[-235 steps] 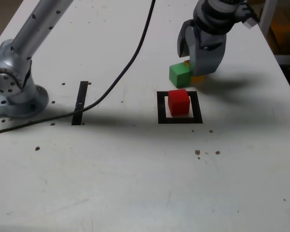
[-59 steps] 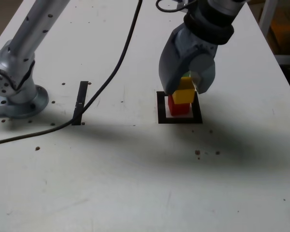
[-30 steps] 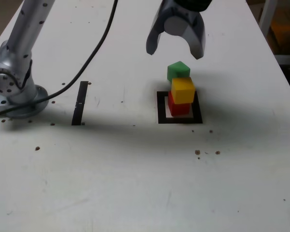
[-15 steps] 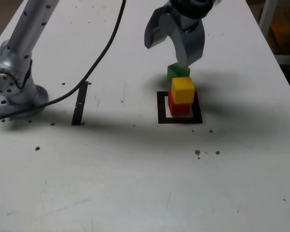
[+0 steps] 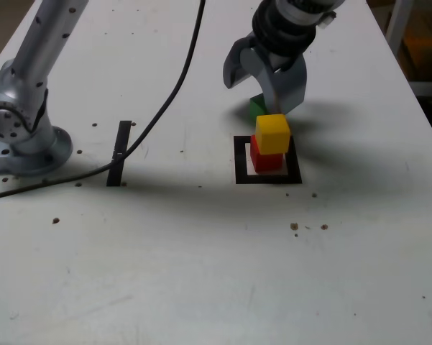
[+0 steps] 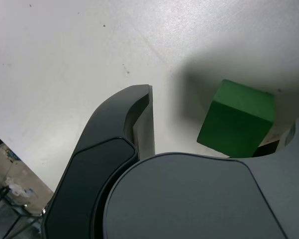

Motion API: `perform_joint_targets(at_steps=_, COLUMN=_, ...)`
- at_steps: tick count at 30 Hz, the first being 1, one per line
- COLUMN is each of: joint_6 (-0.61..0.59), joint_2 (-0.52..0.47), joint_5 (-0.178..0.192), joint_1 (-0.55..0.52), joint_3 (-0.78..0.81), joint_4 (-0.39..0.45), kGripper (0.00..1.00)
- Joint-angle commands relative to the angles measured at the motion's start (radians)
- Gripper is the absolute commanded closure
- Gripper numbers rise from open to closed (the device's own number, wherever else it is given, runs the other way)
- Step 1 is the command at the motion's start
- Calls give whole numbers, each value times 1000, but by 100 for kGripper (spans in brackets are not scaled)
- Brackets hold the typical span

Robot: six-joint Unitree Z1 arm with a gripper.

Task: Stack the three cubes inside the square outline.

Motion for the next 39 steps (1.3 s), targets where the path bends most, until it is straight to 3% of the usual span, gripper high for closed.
perform_joint_targets(at_steps=1, joint_6=2, joint_2=-12, joint_5=6, joint_1=1, joint_3=20, joint_4=-25, kGripper=1)
perform_joint_targets(at_steps=7, joint_6=17, joint_2=-19, joint_5=-1, joint_1=3, joint_3=44, joint_4=-66, kGripper=3)
perform_joint_targets(at_steps=15, joint_6=44, joint_2=-17, joint_5=-8, joint_1=4, joint_3=53, joint_4=-88, kGripper=16)
perform_joint_targets(at_steps=21, joint_6=67, joint_2=-14, joint_5=-32, joint_1=4, joint_3=51, joint_4=-83, kGripper=34)
perform_joint_targets(at_steps=25, joint_6=66, joint_2=-9, joint_5=-45, joint_1=4, joint_3=46, joint_4=-78, kGripper=40)
perform_joint_targets(at_steps=31, joint_6=64, joint_2=-5, joint_5=-77, joint_1=23, joint_3=25, joint_4=-57, kGripper=62)
perform_joint_targets(at_steps=39, joint_6=39, joint_2=-5, joint_5=-97, joint_1=27, joint_3=22, joint_4=-51, kGripper=72)
